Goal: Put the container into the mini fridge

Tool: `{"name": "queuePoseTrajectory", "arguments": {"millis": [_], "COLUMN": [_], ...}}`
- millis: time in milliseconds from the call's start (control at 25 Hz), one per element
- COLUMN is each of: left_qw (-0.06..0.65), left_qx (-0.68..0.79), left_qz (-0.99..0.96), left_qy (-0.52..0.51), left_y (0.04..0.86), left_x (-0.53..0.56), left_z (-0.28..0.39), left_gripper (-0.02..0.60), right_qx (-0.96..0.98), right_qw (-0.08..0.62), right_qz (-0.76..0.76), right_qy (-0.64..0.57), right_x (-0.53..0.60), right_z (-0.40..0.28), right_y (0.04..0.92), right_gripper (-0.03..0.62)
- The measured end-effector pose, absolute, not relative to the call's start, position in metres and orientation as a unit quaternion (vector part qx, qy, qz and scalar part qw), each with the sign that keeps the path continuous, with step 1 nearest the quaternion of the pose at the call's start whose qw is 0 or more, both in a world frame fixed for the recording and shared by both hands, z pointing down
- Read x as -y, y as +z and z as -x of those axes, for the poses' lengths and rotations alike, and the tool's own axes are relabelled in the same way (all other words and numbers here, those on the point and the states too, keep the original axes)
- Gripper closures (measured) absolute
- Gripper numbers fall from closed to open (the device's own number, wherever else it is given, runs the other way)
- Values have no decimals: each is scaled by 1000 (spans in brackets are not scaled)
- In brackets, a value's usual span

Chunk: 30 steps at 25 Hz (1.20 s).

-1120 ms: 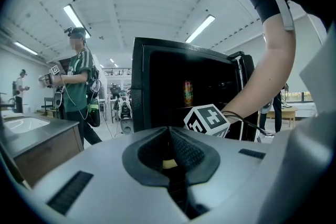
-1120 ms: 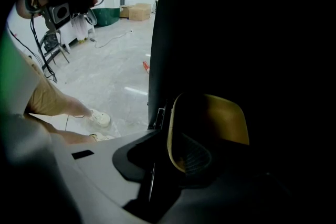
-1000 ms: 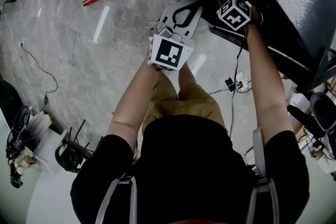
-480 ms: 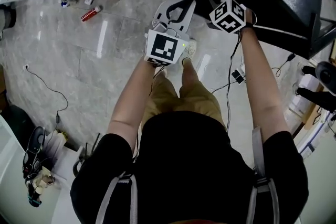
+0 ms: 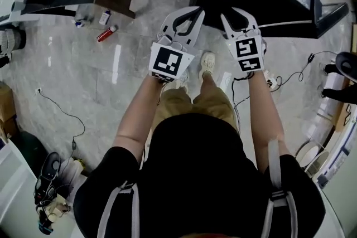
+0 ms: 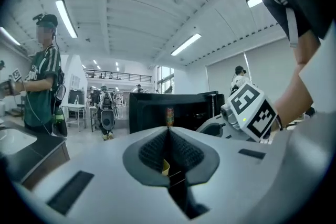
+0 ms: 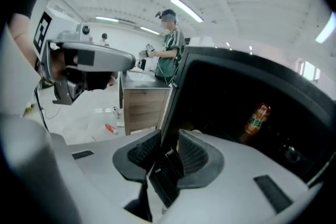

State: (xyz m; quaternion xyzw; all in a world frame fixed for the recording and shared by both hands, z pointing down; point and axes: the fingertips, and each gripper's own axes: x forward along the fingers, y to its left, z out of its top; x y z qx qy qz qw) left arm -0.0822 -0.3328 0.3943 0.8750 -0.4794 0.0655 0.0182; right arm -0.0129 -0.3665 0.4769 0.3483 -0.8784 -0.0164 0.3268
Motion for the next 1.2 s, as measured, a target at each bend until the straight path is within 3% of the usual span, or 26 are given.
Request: {"name": "queuePoseTrajectory", "arguments": {"millis": [240, 480, 1200], "left_qw": [32, -11, -55], "left_qx": [470, 420, 418], "left_qz": [-882, -907, -907], "left_qy": [25, 28, 5], "left_y": [345, 305, 242], "left_x": [293, 256, 207], "left_z": [81, 55, 43], "left_gripper": [558, 558, 558], "right_qx": [886, 906, 907], "right_qw": [263, 207, 132], "right_qz": [-381, -367, -397], "right_qy": [-11, -29, -51], "right_x": [309, 264, 212], "right_z": [14, 28, -9], "right_y": [410, 359, 279], "right_gripper": [477, 477, 477]}}
